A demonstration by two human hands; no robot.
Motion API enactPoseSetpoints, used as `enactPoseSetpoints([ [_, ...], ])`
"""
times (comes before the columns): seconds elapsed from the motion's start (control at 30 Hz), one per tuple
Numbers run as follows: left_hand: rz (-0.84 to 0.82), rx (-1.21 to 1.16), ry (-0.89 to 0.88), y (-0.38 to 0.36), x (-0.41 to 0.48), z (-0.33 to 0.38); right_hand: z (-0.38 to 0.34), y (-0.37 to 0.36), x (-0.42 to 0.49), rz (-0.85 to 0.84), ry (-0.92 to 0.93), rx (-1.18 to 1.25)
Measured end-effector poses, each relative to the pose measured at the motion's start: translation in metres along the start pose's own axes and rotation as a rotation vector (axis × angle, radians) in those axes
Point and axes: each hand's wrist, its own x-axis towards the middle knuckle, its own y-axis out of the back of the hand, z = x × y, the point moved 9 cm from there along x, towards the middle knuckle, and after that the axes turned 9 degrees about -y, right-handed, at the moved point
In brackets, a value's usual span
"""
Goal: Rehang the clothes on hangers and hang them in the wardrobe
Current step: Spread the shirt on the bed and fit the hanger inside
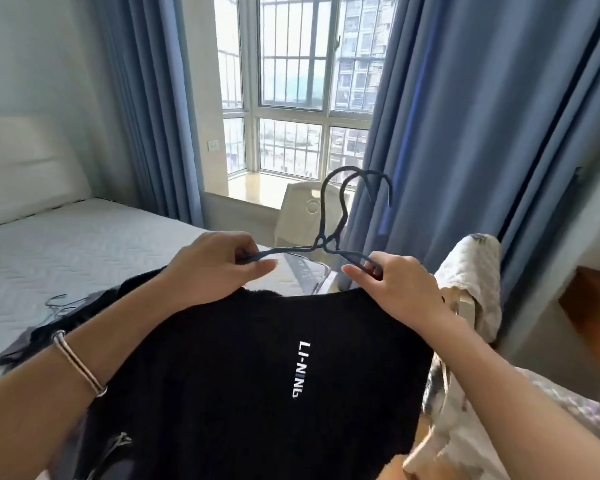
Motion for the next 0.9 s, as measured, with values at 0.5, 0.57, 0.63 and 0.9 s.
enactPoseSetpoints([
  [0.5,0.166,0.032,0.051,-0.009,0.261,-0.029,0.038,0.029,0.305,0.272,0.303,-0.002],
  [0.57,0.206,0.052,0.047,-0.011,0.292,-0.044,0.039,0.019,0.343,0.3,0.317,-0.012],
  [0.63,0.243,0.066,0.049,-0.012,0.325,-0.063,0.037,0.007,0.383,0.322,0.339,0.008],
  [0.9,0.32,0.122,0.168,-0.016,0.422,-0.145,0.007,-0.043,0.527,0.37,0.512,0.117],
])
